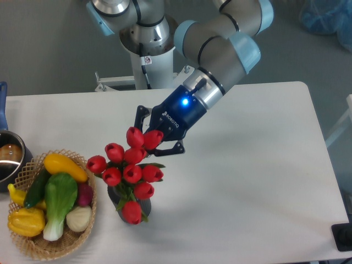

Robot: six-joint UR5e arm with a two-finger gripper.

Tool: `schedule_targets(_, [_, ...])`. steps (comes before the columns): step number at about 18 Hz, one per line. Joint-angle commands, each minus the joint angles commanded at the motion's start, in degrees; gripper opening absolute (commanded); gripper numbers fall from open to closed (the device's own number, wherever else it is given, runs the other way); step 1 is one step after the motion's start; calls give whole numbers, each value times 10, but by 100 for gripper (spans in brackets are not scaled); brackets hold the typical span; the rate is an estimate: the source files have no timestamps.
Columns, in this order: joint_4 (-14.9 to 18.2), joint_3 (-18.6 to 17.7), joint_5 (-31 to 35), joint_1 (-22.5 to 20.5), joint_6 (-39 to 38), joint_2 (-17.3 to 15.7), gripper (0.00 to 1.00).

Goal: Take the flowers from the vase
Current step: 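Lift the tulip bunch up out of the dark vase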

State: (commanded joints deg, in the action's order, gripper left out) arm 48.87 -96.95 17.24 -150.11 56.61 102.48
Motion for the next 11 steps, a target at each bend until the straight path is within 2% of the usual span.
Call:
schedule_targets(5, [1, 29, -14, -17, -8, -1, 4])
schedule_targets(11, [1, 44, -57, -47, -8, 0, 4])
